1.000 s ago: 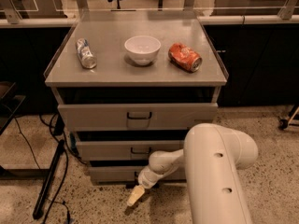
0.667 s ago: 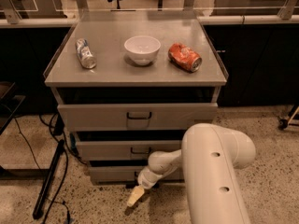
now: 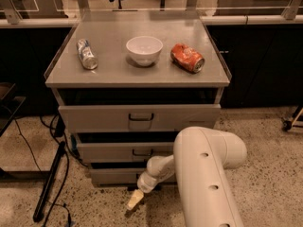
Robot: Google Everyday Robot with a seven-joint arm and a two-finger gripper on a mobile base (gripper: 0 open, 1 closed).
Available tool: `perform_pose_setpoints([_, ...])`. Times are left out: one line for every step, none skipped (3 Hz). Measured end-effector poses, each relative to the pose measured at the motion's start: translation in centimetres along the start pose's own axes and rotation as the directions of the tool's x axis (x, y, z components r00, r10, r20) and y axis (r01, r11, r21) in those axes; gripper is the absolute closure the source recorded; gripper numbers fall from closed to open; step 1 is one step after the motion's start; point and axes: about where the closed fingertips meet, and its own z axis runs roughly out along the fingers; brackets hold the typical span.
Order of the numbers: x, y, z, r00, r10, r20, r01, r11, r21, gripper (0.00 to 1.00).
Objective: Open bottom drawer
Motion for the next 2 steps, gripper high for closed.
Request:
perform_pose_setpoints([-0.62,-1.44,1.48,1.0,0.001,0.0,-0.001,0.9998,0.021,0.0])
perform_pose_setpoints([-0.63,-1.6,2.35,1.0,-0.006,-0.01,0.006,0.9999,0.016,0.0])
